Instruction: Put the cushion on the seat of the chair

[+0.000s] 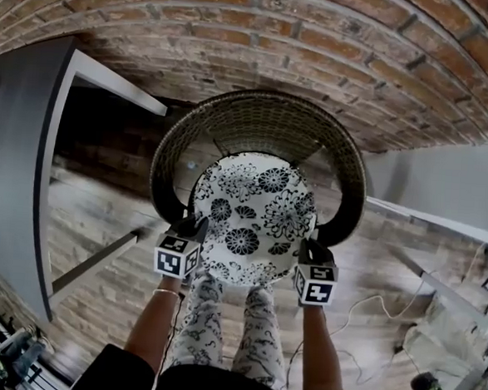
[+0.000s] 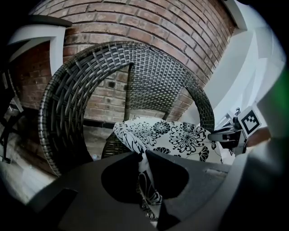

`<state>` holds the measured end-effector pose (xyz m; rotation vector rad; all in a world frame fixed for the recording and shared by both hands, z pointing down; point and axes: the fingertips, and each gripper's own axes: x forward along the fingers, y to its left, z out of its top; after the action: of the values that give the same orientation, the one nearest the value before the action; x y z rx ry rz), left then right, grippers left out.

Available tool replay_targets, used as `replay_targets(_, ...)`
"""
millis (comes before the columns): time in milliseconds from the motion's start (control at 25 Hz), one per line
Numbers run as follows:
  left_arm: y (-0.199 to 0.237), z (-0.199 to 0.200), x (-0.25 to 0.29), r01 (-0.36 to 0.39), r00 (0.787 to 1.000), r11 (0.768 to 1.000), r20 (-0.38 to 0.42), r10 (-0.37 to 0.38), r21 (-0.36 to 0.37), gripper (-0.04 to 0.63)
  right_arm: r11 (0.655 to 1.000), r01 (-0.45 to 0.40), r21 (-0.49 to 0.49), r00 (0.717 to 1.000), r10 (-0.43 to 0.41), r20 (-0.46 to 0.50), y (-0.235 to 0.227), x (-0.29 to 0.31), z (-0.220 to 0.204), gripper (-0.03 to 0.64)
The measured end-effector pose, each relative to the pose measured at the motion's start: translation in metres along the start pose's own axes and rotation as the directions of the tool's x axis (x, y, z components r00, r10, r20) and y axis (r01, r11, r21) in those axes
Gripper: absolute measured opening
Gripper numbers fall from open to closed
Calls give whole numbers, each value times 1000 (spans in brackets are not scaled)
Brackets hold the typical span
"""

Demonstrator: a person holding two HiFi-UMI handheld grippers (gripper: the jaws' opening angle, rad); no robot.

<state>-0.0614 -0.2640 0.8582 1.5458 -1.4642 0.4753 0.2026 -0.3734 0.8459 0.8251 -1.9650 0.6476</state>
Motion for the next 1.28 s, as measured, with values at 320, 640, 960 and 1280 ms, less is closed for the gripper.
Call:
replay_targets(320, 5, -9, 3, -17, 1000, 1000, -18, 17, 2, 29, 1000, -2, 12, 1000, 2, -14, -1, 8, -9, 23)
replay_targets(640, 9, -18, 8, -28, 999, 1000, -40, 28, -9, 43, 1000, 11, 7, 1000, -11, -10, -5, 13, -14, 26)
replay_targets(960, 16, -28, 8, -28, 997, 1000, -75, 28, -3, 55, 1000, 19, 23, 1000, -19, -16, -4, 16, -20, 35)
replay_targets(1280, 20, -33, 4, -33, 995, 999, -94, 32, -6, 75, 998, 27, 50, 999, -26, -23, -3, 15, -26, 49)
